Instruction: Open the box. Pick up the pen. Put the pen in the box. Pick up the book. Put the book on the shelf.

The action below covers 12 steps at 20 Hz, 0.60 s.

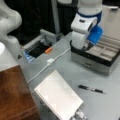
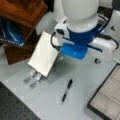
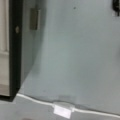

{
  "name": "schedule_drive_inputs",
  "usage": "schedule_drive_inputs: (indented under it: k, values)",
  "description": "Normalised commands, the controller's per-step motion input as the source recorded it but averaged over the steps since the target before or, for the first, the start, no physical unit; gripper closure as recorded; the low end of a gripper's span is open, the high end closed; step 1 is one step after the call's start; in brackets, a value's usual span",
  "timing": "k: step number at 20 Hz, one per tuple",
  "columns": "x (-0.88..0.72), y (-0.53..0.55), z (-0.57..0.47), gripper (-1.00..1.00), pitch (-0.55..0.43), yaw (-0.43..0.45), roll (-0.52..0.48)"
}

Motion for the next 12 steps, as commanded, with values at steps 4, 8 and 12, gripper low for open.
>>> schedule_drive_inputs:
  k: [4,8,12]
  values:
    - [-0.08,-0.37,-0.30,-1.00,-0.096,0.466,-0.190]
    - [0.02,-0.12,-0.32,-1.00,-0.119,0.420,-0.075]
    - [0.08,0.01,-0.21,-1.00,-0.096,0.368,-0.163]
